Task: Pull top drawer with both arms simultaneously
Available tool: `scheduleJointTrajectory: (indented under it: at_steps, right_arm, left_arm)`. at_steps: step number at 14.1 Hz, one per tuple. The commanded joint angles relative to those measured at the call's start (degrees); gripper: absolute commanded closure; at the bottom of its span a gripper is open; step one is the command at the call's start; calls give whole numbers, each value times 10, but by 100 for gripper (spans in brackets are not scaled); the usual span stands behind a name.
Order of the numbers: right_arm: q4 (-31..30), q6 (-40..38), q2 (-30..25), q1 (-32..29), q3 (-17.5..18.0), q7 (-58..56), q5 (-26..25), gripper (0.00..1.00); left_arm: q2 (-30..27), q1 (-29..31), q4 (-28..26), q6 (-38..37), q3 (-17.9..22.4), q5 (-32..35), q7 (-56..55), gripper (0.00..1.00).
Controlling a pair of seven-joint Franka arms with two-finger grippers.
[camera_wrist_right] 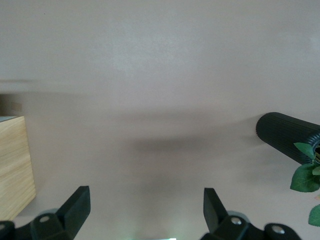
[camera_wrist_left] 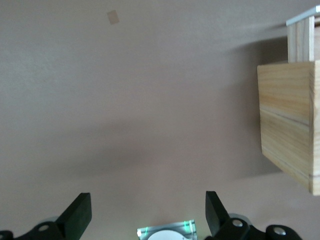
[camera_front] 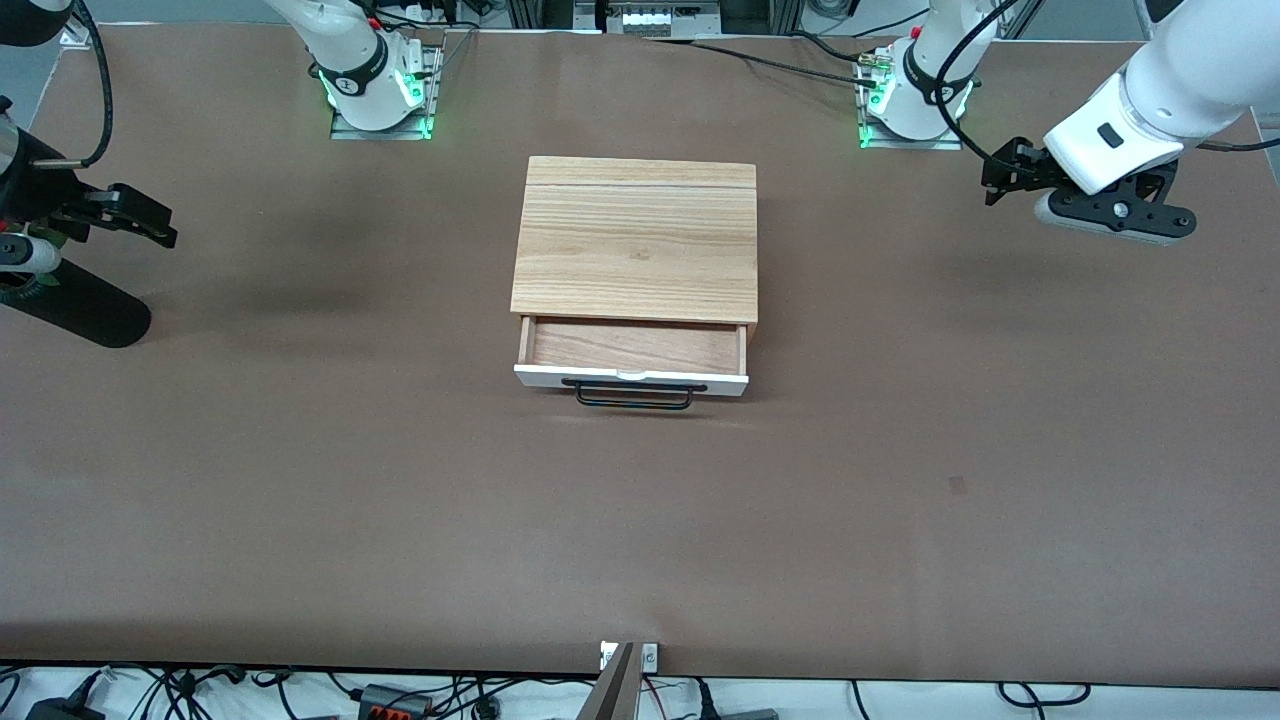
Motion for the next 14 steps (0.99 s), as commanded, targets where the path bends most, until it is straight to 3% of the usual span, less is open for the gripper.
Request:
scheduleJointTrajectory:
  at_steps: [1,2,5,14]
  right_arm:
    - [4,-11,-1,-9,5,-9,24,0]
    - [4,-11,-1,-10,4,-4,46,0]
    - [3,-7,-2,-9,5,1,45,0]
    - [3,-5,-2,-9,4,1,43,0]
  left_arm:
    - [-33,12,-39,19,-3,-23,-55,0]
    - [-34,9,-39,19,-5,-27,-108,0]
    - [-31,5,-28,1,-35,-26,-256,0]
    - [-21,27,-26,1,-30,-28,-148,0]
